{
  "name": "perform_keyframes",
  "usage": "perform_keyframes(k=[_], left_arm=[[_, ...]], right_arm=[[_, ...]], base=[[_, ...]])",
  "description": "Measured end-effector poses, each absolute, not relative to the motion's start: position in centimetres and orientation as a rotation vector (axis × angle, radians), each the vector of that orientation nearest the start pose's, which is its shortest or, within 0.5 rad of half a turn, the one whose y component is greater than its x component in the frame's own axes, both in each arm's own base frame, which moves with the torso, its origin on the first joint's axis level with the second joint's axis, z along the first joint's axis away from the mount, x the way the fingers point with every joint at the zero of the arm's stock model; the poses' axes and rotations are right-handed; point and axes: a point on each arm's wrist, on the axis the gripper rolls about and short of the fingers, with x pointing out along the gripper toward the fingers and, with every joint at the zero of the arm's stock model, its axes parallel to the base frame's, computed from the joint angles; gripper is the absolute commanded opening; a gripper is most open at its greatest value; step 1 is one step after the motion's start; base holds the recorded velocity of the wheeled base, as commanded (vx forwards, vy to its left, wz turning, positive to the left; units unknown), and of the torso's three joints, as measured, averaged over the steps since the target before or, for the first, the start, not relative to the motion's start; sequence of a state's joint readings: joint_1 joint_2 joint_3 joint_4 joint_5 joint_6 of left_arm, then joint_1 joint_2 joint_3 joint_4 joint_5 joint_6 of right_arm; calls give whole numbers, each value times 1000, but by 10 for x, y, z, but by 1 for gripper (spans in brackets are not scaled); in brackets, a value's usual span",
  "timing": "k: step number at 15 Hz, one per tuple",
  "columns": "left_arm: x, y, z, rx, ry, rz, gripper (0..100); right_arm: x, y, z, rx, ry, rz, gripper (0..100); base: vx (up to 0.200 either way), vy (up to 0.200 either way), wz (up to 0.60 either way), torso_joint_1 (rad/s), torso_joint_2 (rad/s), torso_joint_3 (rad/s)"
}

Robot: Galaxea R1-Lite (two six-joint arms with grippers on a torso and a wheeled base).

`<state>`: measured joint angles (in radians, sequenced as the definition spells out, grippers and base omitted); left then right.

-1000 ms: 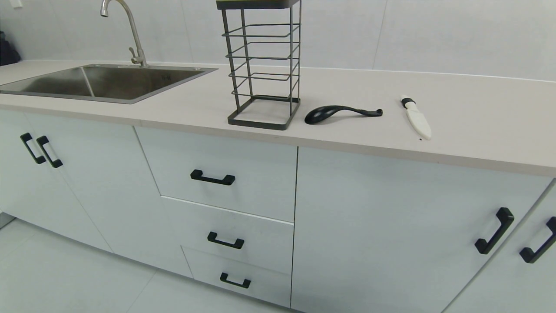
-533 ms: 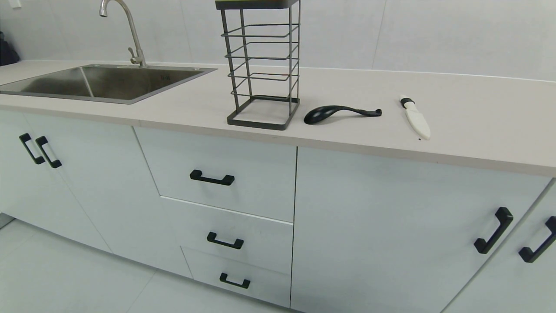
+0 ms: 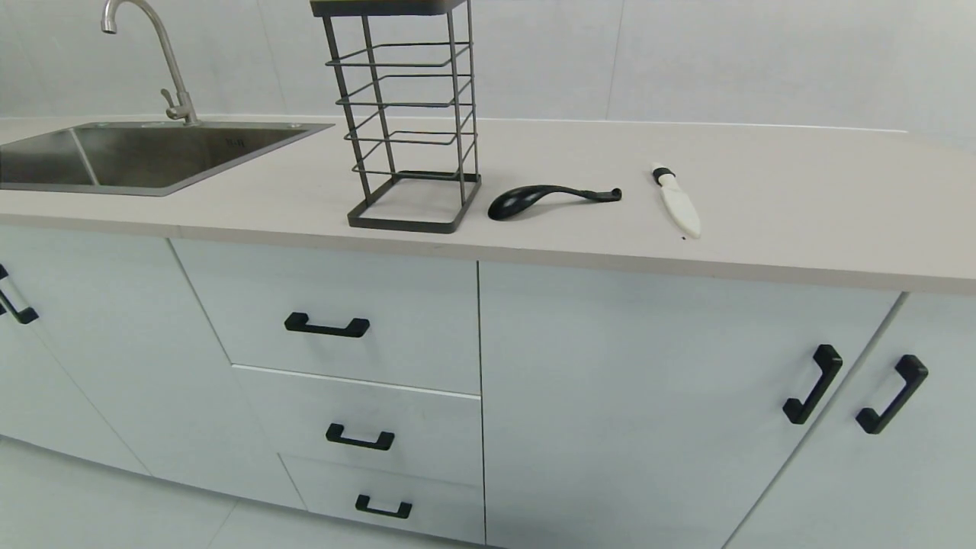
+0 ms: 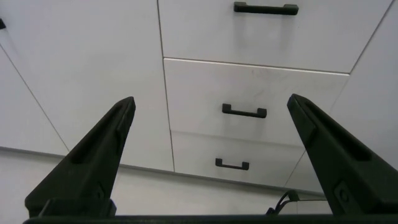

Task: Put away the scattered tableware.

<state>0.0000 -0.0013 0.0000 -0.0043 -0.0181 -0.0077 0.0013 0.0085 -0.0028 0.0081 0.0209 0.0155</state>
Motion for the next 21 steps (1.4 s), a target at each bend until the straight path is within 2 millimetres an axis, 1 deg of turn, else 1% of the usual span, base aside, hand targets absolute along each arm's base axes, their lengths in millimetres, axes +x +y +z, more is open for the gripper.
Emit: perform_keyframes(k=[3, 9, 16, 17, 18, 19, 20, 21], left_arm=[[-23, 0, 76, -5, -5, -20, 100], [-23, 0, 76, -2, -5, -20, 100], [-23, -1, 76, 0, -5, -27, 100], [-23, -1, 76, 2, -6, -51, 100], [-23, -2, 80, 1, -41, -73, 100], [-24, -2, 90, -1, -128, -80, 100], [-29, -2, 108, 6, -246, -93, 100], [-33, -3, 121, 19, -300, -120, 100]], right_arm=[[-22, 0, 76, 16, 14, 22, 100], [-22, 0, 76, 14, 14, 22, 100], [-22, 0, 76, 16, 14, 22, 100], [-22, 0, 76, 15, 14, 22, 100], [-22, 0, 75, 16, 14, 22, 100], [-22, 0, 75, 16, 14, 23, 100], [-22, 0, 75, 16, 14, 22, 100], [-22, 0, 75, 16, 14, 22, 100]], base=[[0, 0, 0, 0, 0, 0], [0, 0, 600, 4, 2, 1], [0, 0, 0, 0, 0, 0], [0, 0, 0, 0, 0, 0], [0, 0, 0, 0, 0, 0], [0, 0, 0, 0, 0, 0], [0, 0, 0, 0, 0, 0], [0, 0, 0, 0, 0, 0]])
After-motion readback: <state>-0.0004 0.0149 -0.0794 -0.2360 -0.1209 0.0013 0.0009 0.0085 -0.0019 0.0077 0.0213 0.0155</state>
